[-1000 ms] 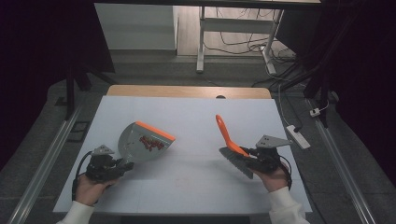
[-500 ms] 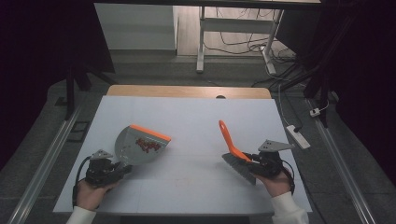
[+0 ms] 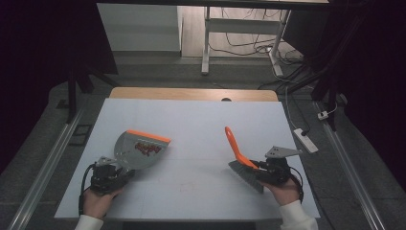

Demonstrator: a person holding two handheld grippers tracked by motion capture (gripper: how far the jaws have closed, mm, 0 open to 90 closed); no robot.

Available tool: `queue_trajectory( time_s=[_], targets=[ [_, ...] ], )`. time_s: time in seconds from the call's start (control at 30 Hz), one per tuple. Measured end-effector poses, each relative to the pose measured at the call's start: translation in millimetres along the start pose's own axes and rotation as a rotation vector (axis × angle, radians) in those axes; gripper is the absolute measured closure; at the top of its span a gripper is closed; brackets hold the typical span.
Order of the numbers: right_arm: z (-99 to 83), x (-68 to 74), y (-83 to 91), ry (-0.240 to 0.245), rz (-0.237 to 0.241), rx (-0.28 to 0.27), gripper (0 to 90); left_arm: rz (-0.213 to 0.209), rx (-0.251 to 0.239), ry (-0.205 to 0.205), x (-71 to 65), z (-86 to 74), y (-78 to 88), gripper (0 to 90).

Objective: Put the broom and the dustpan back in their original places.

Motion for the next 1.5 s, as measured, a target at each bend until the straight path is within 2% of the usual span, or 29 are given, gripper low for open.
queue_trajectory(
  time_s=[0.17,0.43,0.6,0.73,0.8,0.93,1.07,1.23,1.4,1.5],
  targets=[
    [-2.9,2.1,-1.8,-0.013,0.004,0.022,69.8,0.042,0.015,0.028,0.2,-2.1,-2.9,61.5],
    [-6.9,5.2,-4.7,-0.033,0.016,0.057,69.8,0.052,0.018,0.058,-3.2,-2.3,-5.6,61.5],
    [-11.8,0.1,-10.4,-0.047,0.004,0.084,69.8,0.070,0.041,0.068,-7.2,-3.6,-11.2,61.5],
    [-13.2,-5.5,-8.4,-0.064,-0.006,0.072,69.9,0.071,0.056,0.072,-9.8,-4.0,-14.4,61.2],
    [-14.0,-9.0,-8.2,-0.072,-0.006,0.062,69.5,0.080,0.056,0.059,-11.4,-4.6,-14.6,61.1],
    [-16.7,-19.0,-7.6,-0.082,-0.054,0.065,67.4,0.070,0.060,0.066,-10.5,-5.3,-15.3,60.7],
    [-19.2,-27.2,-7.4,-0.107,-0.045,0.057,65.7,0.057,0.059,0.064,-10.2,-5.7,-14.5,59.5],
    [-21.6,-31.1,-9.9,-0.103,-0.075,0.075,60.8,0.049,0.061,0.054,-9.5,-7.0,-13.6,54.4],
    [-23.2,-35.1,-10.7,-0.112,-0.078,0.076,58.0,0.050,0.046,0.049,-5.6,-8.0,-9.5,46.3],
    [-24.5,-36.7,-11.3,-0.097,-0.093,0.076,55.5,0.049,0.026,0.022,-4.9,-8.8,-5.2,42.7]
  ],
)
Point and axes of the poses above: each handheld gripper's, and its own axes: y roughly backward along the jaws, z roughly out of its top, x roughly to its left, the point moved 2 cm from there along -y, roughly forward along the jaws, and after that the axes turned 13 degrees about z, right-handed, at the moved point
